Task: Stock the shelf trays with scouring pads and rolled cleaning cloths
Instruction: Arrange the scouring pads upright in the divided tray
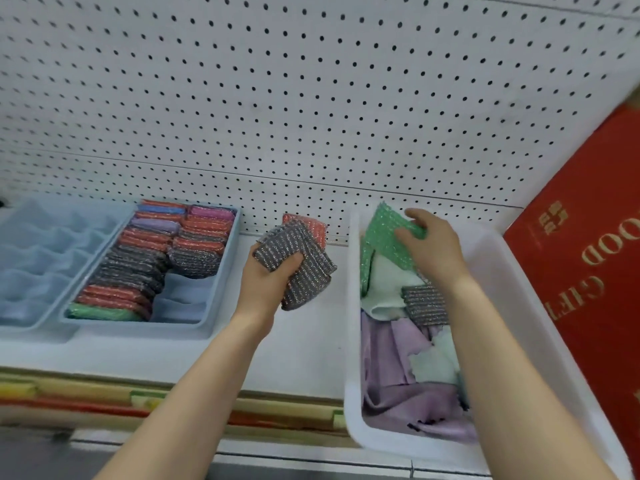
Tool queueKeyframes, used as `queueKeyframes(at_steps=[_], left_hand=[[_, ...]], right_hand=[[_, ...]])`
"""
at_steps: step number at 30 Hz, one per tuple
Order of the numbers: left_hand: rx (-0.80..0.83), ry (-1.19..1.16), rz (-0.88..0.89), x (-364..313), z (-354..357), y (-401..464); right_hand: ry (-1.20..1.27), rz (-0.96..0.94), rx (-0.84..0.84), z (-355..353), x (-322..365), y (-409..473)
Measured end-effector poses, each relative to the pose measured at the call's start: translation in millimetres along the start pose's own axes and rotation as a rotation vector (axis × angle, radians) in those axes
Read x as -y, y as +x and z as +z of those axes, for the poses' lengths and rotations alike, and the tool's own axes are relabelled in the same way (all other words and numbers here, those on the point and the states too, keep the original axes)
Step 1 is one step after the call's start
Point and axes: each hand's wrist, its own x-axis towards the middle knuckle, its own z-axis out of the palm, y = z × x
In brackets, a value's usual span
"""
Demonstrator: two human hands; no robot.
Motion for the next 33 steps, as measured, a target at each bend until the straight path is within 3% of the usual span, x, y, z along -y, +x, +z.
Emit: queueKeyframes(at_steps=[7, 13, 18, 21, 25, 29, 33], left_hand=[[-0.047, 0.007, 0.008, -24, -108, 15], [-0.194, 0.025, 0.124, -43, -223, 52], [-0.179, 0.074, 0.092, -36, -272, 69], [-0.136, 0.168, 0.102, -29, -281, 72], [-0.090, 0.252, 0.110, -27, -283, 78], [-0.082, 0.267, 0.096, -29, -283, 80], [-0.069, 0.171, 0.041, -33, -287, 82]], right_hand=[[0.176, -0.075, -0.013, 102, 88, -26], [0.295, -0.089, 0.172, 216, 128, -52], [-0.026, -0.183, 0.157, 278, 132, -55], [-0.389, -0.401, 0.032, 294, 131, -54], [-0.606, -0.642, -0.102, 307, 140, -50], [-0.796, -0.626, 0.107, 328, 134, -52], [-0.815, -0.513, 0.187, 327, 141, -47]])
